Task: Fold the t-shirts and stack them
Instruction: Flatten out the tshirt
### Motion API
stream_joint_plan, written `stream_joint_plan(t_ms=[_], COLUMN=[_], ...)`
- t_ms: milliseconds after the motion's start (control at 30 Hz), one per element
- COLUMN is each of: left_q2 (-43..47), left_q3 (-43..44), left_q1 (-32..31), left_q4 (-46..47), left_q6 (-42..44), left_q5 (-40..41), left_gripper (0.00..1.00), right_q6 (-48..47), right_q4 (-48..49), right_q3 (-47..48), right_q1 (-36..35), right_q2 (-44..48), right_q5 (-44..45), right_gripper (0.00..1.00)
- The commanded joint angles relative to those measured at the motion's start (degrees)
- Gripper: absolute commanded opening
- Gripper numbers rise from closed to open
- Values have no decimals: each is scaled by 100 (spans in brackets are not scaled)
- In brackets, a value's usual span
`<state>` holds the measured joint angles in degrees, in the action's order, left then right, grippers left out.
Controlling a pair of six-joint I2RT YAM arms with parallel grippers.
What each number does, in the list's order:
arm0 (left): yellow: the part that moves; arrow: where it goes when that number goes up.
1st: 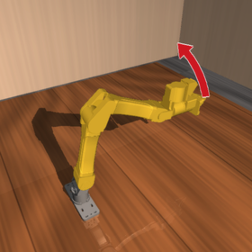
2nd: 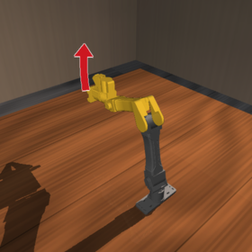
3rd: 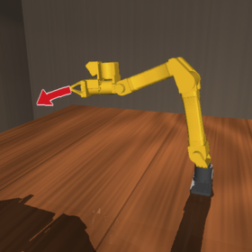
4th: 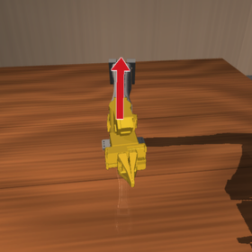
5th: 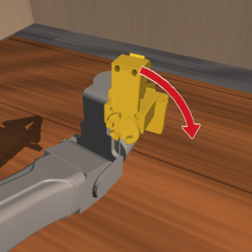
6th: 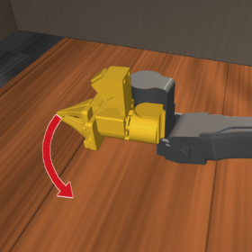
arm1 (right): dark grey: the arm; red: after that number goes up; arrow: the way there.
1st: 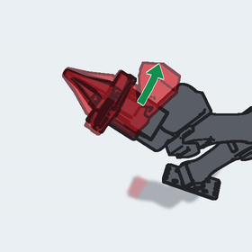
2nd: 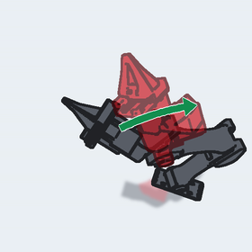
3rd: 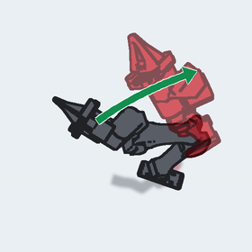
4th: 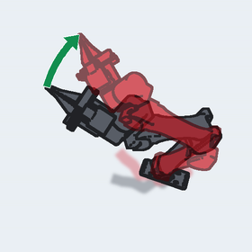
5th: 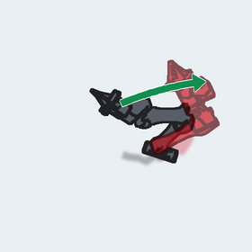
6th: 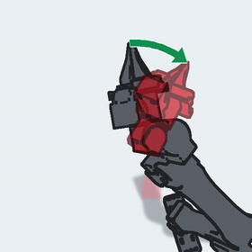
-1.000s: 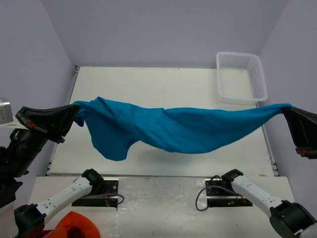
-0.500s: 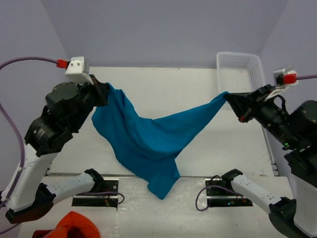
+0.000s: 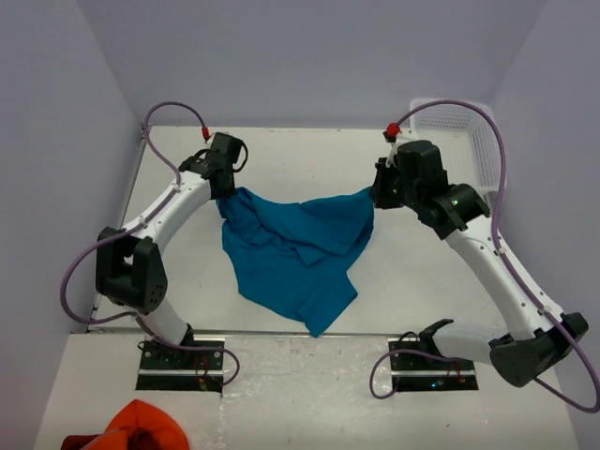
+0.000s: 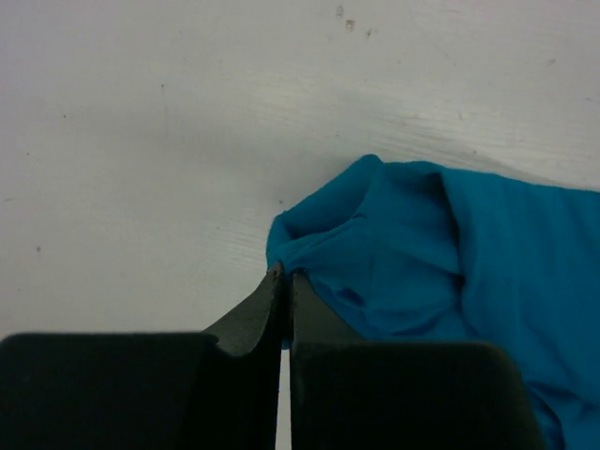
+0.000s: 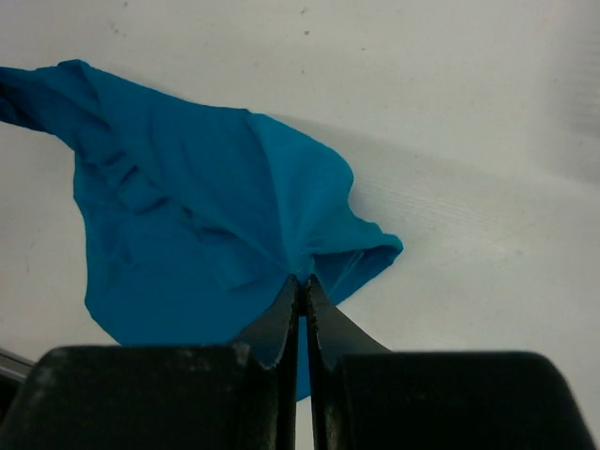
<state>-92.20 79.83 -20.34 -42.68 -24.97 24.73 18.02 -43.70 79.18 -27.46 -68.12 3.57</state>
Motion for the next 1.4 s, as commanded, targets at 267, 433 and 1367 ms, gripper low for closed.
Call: stream_joint_plan(t_ms=[267, 433, 1367], left_q2=[-1310, -335, 1408], left_q3=[718, -97, -2580], left_q1=[171, -101, -6076], left_q4=[769, 928, 1060], left_q6=[-42, -385, -2494], left_q5=[426, 1551, 224], left_gripper=[64, 100, 51], right_q6=[96, 44, 44], right_q4=[415, 477, 195], right_q3=[159, 212, 793], right_q1=[-128, -119, -75], right_q2=[-702, -931, -1538], right_q5=[653, 768, 829], right_gripper=[0, 0, 0])
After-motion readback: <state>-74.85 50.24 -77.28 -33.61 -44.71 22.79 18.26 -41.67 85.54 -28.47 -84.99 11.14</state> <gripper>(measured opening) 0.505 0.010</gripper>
